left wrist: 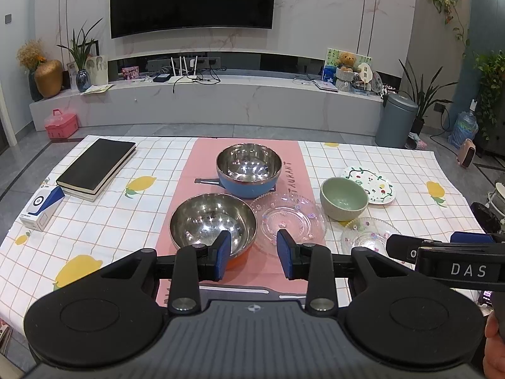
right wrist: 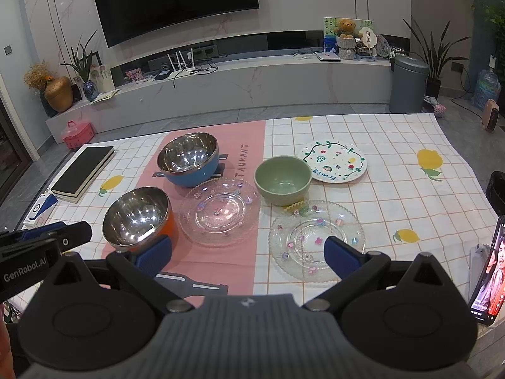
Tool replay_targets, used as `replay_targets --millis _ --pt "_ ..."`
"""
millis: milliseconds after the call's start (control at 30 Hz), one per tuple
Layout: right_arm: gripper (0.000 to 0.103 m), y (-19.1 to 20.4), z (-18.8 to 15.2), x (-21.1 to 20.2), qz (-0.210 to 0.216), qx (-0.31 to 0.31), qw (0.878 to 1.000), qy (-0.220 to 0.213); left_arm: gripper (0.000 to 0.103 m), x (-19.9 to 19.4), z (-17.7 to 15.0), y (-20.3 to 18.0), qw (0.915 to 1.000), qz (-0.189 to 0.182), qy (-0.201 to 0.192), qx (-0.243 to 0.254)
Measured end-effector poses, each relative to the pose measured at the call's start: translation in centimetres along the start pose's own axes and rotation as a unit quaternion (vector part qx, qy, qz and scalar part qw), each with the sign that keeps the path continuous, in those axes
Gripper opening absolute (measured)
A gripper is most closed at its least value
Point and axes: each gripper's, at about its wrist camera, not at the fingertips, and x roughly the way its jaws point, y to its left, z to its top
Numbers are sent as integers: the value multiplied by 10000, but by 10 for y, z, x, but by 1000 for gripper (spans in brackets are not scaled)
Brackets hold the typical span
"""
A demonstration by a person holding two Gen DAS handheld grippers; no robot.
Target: Organize plates and bowls
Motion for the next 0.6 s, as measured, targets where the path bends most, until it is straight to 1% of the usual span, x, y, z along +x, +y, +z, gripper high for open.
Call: replay_targets --millis 600 --pt "100 0 0 -1 8 6 10000 -2 40 1 -2 -4 10000 -37 57 -3"
